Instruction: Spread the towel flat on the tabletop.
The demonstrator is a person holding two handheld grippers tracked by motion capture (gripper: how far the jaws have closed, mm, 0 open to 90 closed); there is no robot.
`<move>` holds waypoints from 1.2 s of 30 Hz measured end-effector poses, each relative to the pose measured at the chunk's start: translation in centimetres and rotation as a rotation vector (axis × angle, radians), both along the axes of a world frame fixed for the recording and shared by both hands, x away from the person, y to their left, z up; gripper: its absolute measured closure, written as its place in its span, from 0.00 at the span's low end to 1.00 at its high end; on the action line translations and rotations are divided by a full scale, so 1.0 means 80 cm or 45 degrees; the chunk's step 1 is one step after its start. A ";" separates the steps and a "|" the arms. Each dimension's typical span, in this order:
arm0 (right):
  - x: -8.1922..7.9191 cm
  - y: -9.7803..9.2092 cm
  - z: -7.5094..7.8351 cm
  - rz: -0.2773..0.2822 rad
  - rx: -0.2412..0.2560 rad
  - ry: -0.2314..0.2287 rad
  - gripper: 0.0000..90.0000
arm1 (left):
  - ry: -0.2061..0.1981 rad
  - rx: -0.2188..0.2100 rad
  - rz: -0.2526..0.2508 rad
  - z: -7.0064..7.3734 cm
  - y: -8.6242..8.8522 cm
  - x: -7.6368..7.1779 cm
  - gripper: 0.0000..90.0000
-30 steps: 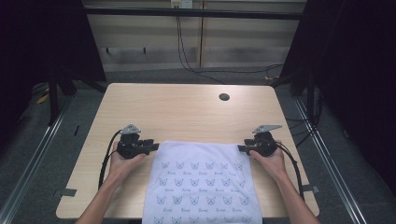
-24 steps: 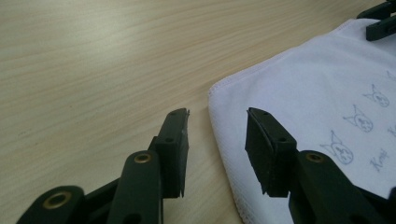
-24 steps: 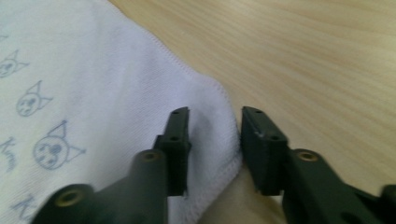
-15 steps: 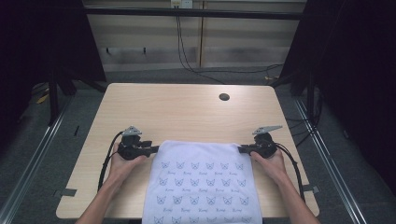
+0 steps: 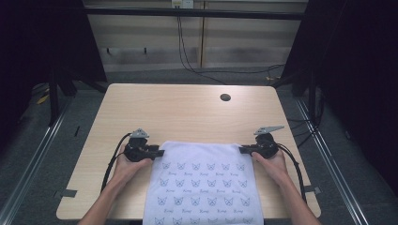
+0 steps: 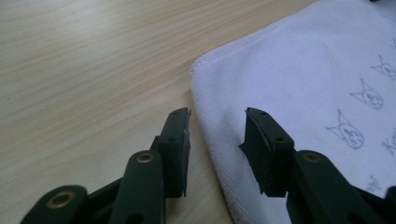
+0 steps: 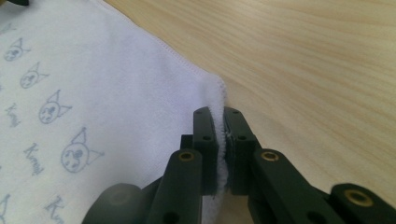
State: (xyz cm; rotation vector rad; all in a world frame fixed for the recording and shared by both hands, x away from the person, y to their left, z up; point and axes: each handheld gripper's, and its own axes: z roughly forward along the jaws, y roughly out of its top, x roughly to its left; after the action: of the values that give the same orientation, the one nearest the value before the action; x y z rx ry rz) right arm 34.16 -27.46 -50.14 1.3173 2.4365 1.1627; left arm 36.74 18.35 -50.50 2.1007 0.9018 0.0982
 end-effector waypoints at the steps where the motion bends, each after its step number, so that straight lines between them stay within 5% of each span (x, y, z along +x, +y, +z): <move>1: 0.000 0.000 0.000 -0.006 -0.010 -0.003 0.94 | 0.008 0.000 -0.012 0.000 -0.002 -0.001 0.68; 4: 0.000 0.001 -0.001 0.000 -0.004 -0.004 0.95 | 0.010 0.013 -0.033 0.001 -0.009 -0.003 0.74; 7: -0.001 0.001 0.002 -0.001 0.019 -0.004 0.95 | 0.014 0.017 -0.047 0.000 -0.011 -0.004 0.91; 10: -0.003 0.000 0.007 0.006 0.041 -0.015 0.95 | 0.043 -0.019 -0.027 0.000 -0.007 -0.002 0.96; 21: 0.004 -0.004 0.036 0.011 0.147 -0.073 0.95 | 0.001 -0.176 0.026 0.032 0.013 0.010 0.97; 32: 0.033 -0.008 0.092 -0.038 0.223 -0.175 0.95 | -0.122 -0.203 0.059 0.082 0.021 0.038 0.97; 36: 0.046 -0.003 0.117 -0.029 0.203 -0.220 0.95 | -0.164 -0.227 0.090 0.102 0.022 0.053 0.97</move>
State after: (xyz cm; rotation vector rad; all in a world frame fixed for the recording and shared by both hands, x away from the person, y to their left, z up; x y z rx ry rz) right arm 37.85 -27.71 -40.81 1.2238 2.2422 1.4270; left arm 41.00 20.13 -42.32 1.8763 0.8749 0.1811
